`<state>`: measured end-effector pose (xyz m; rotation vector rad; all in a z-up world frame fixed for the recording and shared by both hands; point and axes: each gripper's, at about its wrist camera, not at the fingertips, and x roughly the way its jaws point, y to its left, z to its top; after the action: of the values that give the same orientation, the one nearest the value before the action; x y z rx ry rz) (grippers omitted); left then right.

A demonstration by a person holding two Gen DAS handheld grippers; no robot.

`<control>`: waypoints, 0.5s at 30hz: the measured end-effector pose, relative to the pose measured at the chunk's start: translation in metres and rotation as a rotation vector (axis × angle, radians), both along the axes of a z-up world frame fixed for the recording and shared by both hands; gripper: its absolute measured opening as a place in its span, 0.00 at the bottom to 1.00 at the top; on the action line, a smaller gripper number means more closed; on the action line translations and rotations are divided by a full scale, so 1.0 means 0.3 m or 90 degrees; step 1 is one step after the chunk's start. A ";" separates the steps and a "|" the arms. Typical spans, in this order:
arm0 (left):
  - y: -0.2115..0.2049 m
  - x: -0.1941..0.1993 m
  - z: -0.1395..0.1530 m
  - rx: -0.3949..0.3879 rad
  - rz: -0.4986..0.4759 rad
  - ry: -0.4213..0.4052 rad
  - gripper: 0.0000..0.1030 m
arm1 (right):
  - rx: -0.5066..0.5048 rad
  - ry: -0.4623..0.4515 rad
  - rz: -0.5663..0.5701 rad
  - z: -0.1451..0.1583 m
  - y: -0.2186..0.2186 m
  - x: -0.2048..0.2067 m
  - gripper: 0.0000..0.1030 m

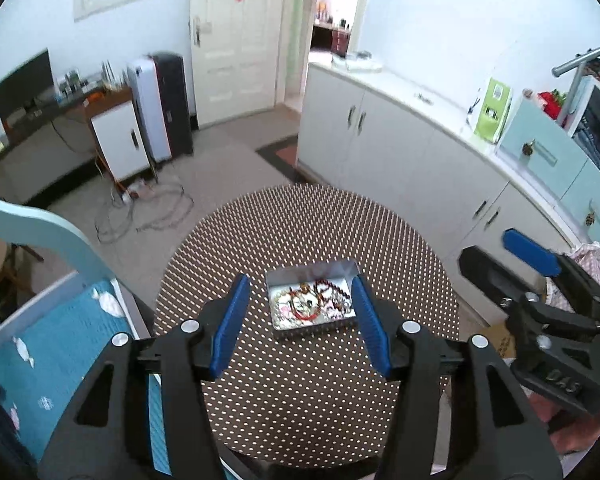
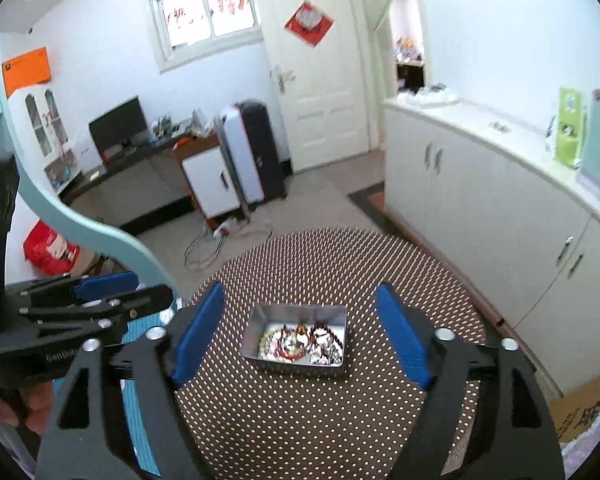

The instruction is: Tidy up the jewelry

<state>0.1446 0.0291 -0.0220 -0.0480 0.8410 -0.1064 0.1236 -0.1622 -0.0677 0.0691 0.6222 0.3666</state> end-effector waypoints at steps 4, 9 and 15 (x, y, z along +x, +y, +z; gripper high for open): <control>0.005 -0.098 0.088 -0.002 -0.002 -0.044 0.52 | 0.008 -0.041 -0.037 0.081 -0.008 -0.105 0.88; -0.001 -0.198 0.163 0.002 -0.006 -0.084 0.52 | 0.005 -0.067 -0.059 0.126 -0.003 -0.173 0.89; -0.009 -0.273 0.210 0.008 -0.001 -0.116 0.52 | 0.004 -0.090 -0.064 0.143 -0.013 -0.231 0.92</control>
<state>0.0627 0.0264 0.0411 -0.0249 0.6595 -0.1053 0.0543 -0.1660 -0.0249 0.0802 0.4762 0.2740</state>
